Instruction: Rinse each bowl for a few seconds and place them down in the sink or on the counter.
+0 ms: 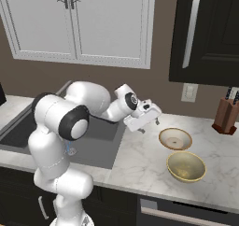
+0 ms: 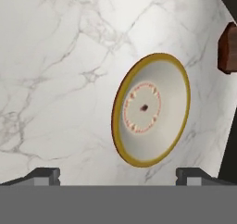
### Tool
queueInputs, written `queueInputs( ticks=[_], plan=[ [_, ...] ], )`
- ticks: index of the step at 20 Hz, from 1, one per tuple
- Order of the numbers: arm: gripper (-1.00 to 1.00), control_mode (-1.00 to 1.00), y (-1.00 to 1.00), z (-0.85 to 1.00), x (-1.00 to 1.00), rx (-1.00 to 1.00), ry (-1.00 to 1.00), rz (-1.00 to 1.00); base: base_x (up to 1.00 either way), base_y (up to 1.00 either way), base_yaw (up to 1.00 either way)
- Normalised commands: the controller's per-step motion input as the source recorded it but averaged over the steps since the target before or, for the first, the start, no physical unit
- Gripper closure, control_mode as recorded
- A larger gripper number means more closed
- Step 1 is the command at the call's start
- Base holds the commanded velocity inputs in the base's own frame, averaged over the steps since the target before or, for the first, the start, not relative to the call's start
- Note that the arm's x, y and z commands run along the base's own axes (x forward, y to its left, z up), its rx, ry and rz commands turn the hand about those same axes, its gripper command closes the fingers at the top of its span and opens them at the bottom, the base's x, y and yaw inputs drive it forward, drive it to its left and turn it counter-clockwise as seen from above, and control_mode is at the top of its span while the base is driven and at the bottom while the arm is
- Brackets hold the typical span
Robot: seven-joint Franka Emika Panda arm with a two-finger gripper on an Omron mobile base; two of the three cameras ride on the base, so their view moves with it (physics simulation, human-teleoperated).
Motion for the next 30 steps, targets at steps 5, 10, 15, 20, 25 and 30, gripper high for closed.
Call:
queueInputs(
  ticks=[5,10,15,20,25,30],
  plan=[
    [-1.0,-1.0,-0.13,-0.11,0.23,0.03,0.01,0.06,0.0,0.0,0.0],
    [-1.0,-1.0,-0.08,-0.15,0.22,0.01,0.01,0.05,0.0,0.0,0.0],
    [-1.0,-1.0,-0.09,-0.19,0.2,0.01,0.02,0.05,0.0,0.0,0.0],
    [-1.0,-1.0,-0.13,-0.19,0.18,0.02,0.02,0.05,0.0,0.0,0.0],
    [-1.0,-1.0,-0.14,-0.19,0.14,0.03,0.02,0.04,0.0,0.0,0.0],
    [-1.0,-1.0,-0.13,-0.21,0.07,0.03,0.02,0.03,0.0,0.0,0.0]
  ],
)
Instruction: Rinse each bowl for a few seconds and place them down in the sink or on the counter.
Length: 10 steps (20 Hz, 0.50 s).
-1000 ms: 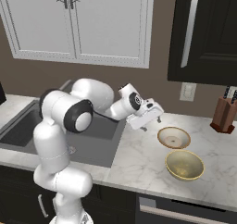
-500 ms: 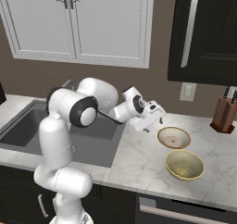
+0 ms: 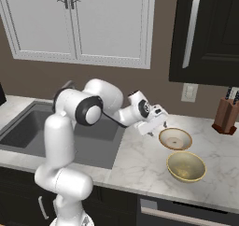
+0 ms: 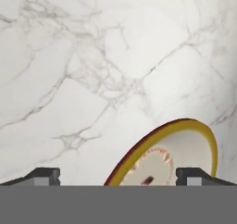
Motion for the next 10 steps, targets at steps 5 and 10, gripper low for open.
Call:
queueInputs(
  ticks=[5,10],
  plan=[
    [-1.0,-1.0,-0.15,-0.19,0.02,0.02,0.01,0.01,0.0,0.0,0.0],
    [-1.0,-1.0,-0.2,-0.13,0.0,0.02,0.0,0.0,0.0,0.0,0.0]
  ],
)
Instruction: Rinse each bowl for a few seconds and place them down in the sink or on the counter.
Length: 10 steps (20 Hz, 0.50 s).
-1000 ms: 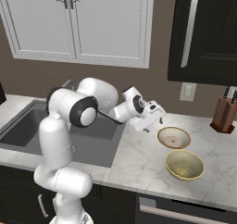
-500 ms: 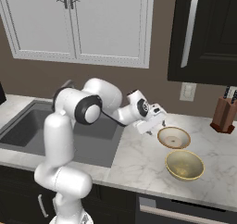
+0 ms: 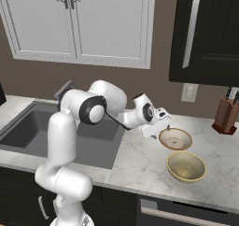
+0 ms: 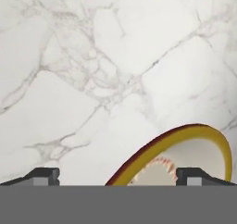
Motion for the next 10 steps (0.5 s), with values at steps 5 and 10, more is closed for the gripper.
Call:
queueInputs(
  ticks=[5,10],
  plan=[
    [-1.0,-1.0,-0.18,-0.14,0.0,0.02,0.0,-0.01,0.0,0.0,0.0],
    [-1.0,-1.0,-0.21,-0.19,0.0,0.03,0.0,-0.03,0.0,0.0,0.0]
  ],
)
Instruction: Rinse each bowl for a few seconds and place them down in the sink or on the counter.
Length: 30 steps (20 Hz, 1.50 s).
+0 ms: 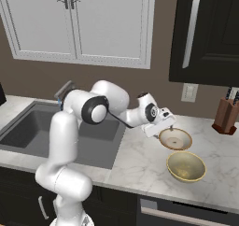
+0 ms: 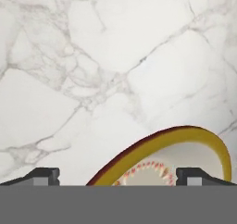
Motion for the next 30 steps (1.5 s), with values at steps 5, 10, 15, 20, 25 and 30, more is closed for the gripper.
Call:
queueInputs(
  ticks=[5,10,15,20,25,30],
  plan=[
    [1.0,-1.0,-0.28,-0.27,-0.08,0.03,0.0,-0.06,0.0,0.0,0.0],
    [1.0,-1.0,-0.25,-0.37,-0.14,0.03,0.0,-0.08,0.0,0.0,0.0],
    [1.0,-1.0,-0.24,-0.41,-0.14,0.02,0.01,-0.08,0.0,0.0,0.0],
    [1.0,-1.0,-0.09,-0.31,-0.21,0.0,0.0,-0.03,0.0,0.0,0.0],
    [1.0,-1.0,0.15,-0.11,-0.28,-0.01,-0.01,0.01,0.0,0.0,0.0],
    [1.0,-1.0,0.35,0.02,-0.37,-0.01,-0.09,0.01,0.0,0.0,0.0]
  ],
)
